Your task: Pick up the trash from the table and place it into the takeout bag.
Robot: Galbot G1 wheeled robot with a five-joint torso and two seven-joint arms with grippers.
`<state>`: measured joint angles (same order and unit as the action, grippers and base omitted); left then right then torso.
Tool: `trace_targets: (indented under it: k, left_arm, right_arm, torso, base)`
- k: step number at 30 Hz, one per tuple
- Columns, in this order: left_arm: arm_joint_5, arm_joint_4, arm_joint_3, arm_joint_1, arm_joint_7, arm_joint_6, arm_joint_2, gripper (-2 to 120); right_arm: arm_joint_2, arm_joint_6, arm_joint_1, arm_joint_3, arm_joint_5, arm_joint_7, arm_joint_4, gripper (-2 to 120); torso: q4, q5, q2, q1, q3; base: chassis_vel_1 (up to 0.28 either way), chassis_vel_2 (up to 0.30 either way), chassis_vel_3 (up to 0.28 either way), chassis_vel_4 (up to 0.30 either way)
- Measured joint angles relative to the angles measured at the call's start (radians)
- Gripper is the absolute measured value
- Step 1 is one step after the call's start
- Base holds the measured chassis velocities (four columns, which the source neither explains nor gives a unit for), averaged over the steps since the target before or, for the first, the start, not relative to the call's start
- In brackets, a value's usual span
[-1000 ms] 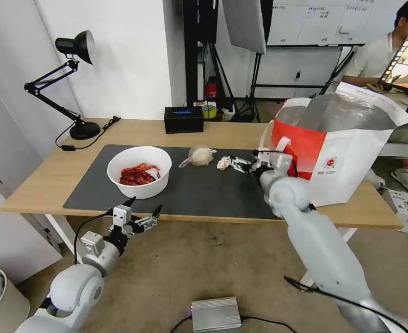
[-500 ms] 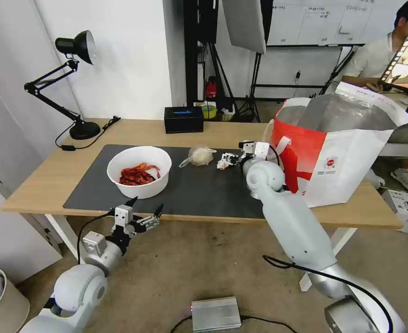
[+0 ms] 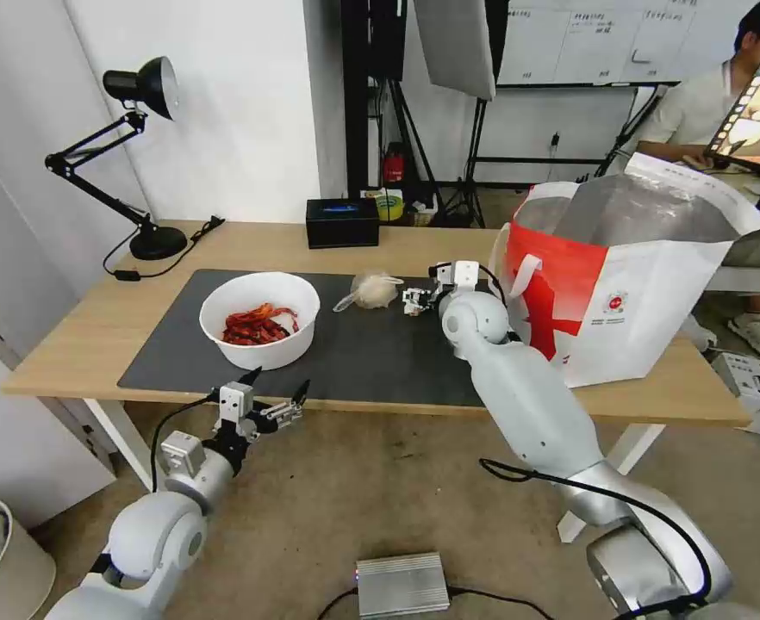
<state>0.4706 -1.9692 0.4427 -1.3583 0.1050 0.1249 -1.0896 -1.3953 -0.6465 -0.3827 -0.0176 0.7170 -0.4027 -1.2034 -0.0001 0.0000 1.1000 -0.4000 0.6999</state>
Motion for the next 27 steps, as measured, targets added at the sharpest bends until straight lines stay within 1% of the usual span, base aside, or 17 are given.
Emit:
trace_targets:
  k: [5,7,11,27]
  left_arm:
    - [-0.001,-0.001,-0.004,-0.001,-0.003,0.000,-0.003,100]
    - [-0.001,-0.004,-0.007,-0.002,-0.021,-0.001,-0.002,100]
    - [-0.001,-0.006,-0.007,-0.002,-0.025,-0.001,-0.001,100]
    - [-0.001,-0.011,0.000,-0.003,-0.024,-0.001,0.003,100]
  right_arm:
    - [-0.005,0.000,0.011,0.003,-0.007,0.027,0.026,100]
    - [-0.004,0.000,0.017,0.003,-0.008,0.044,0.035,100]
    - [-0.001,-0.001,0.025,0.004,-0.008,0.061,0.044,100]
    - [-0.012,-0.040,0.034,-0.001,-0.005,0.059,0.066,99]
  torso:
    - [0.0001,0.0000,0.000,0.000,0.000]
    - [0.0001,0.0000,0.000,0.000,0.000]
    - [0.0000,0.0000,0.000,0.000,0.000]
    - [0.0000,0.0000,0.000,0.000,0.000]
  base:
    - [0.000,0.000,0.000,0.000]
    - [0.000,0.000,0.000,0.000]
    - [0.000,0.000,0.000,0.000]
    - [0.000,0.000,0.000,0.000]
